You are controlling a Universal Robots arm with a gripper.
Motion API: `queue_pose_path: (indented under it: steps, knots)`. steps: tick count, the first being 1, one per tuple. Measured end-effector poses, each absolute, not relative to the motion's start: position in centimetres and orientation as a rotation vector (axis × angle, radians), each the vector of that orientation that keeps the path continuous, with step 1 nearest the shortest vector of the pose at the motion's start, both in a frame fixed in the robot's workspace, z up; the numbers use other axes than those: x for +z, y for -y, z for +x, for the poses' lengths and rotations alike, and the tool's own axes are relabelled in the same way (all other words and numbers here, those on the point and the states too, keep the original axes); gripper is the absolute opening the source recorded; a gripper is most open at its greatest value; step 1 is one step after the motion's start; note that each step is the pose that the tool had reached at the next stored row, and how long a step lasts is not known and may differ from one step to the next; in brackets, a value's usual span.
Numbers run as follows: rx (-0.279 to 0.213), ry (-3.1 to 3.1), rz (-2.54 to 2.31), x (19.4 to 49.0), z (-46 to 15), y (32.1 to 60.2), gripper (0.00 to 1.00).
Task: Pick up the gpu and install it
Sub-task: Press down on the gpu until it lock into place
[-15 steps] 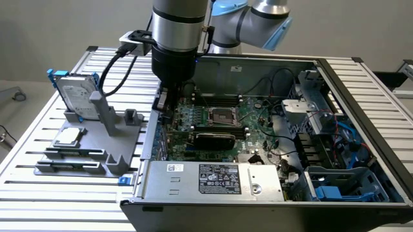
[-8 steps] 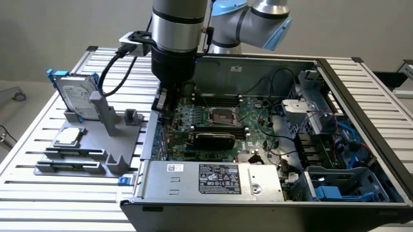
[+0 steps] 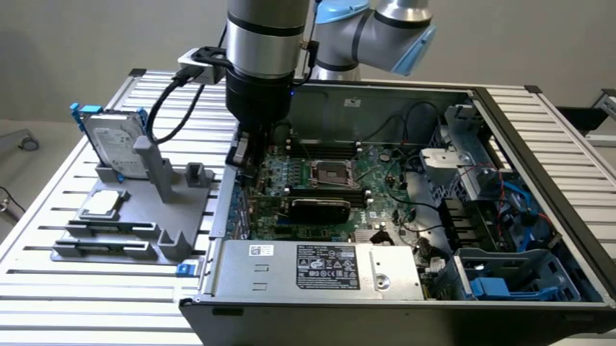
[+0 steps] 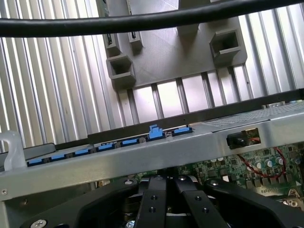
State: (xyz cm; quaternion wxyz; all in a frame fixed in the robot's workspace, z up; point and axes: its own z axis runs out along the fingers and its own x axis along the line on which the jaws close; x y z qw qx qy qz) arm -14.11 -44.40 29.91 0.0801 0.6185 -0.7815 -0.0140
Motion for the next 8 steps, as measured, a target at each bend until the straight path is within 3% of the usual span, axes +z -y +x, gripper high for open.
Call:
queue_pose_path:
  steps: [8]
  knots:
    - [-0.043,2.341,1.845,31.3,-13.6,44.4,0.11]
